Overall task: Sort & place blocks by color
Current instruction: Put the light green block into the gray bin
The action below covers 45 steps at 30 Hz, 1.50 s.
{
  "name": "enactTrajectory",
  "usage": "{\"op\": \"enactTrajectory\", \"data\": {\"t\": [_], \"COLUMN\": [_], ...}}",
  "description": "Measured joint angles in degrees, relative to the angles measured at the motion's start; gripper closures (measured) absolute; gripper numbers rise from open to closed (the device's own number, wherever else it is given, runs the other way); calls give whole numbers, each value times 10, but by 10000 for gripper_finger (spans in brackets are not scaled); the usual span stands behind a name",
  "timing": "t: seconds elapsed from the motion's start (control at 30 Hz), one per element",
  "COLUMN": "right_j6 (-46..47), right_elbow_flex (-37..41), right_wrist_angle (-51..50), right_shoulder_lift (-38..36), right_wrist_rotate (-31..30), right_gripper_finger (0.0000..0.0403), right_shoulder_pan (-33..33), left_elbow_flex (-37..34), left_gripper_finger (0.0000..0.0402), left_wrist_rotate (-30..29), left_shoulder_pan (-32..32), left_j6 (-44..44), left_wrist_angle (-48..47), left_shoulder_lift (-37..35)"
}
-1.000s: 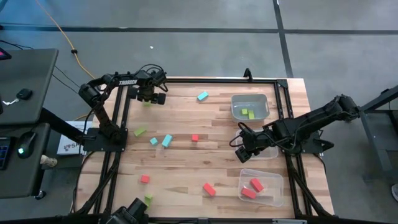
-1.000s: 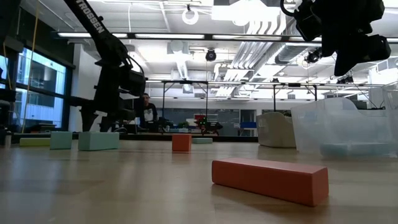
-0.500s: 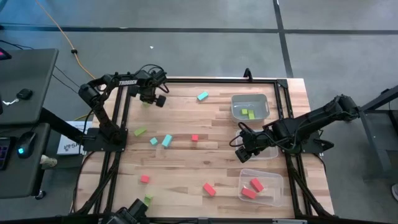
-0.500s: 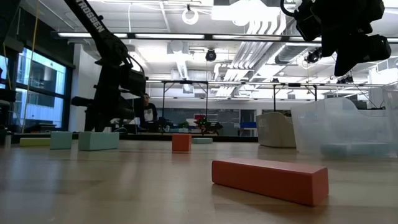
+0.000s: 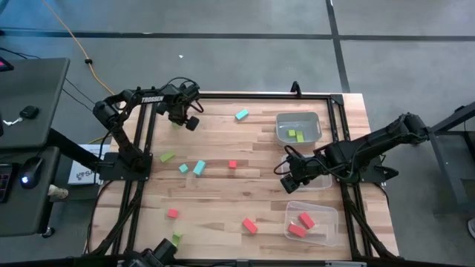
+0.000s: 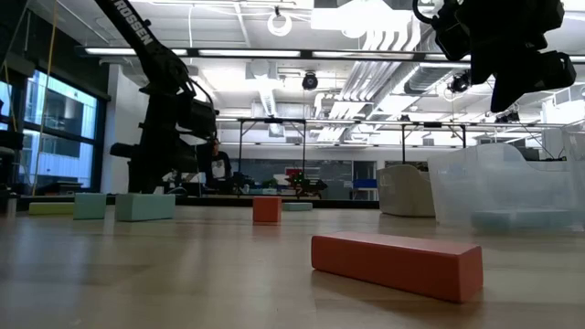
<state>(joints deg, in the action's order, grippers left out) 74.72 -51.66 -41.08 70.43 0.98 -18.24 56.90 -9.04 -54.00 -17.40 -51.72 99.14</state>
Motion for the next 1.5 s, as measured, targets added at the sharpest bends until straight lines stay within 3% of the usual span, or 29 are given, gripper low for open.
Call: {"op": "enactTrajectory", "data": {"t": [0.37, 0.77, 0.97, 1.5], "right_j6": [23, 54, 53, 23], "right_elbow_flex": [0, 0, 0, 0], "right_wrist_angle": [2, 15, 58, 190], "right_shoulder_lift": [0, 0, 0, 0], "right_wrist_rotate": [-19, -22, -61, -95], "right_gripper_finger": [213, 213, 213, 213], "right_shoulder_pan": [0, 0, 3, 116], "left_elbow_flex": [-1, -1, -1, -1], "left_gripper_finger": [401, 401, 401, 401], "left_wrist_rotate": [5, 44, 50, 74], "left_shoulder_pan": [11, 43, 75, 190], "left_j6": [16, 53, 76, 179], "left_wrist_angle": [-1, 8, 14, 108], "left_shoulder_lift": [-26, -119, -156, -209]}}
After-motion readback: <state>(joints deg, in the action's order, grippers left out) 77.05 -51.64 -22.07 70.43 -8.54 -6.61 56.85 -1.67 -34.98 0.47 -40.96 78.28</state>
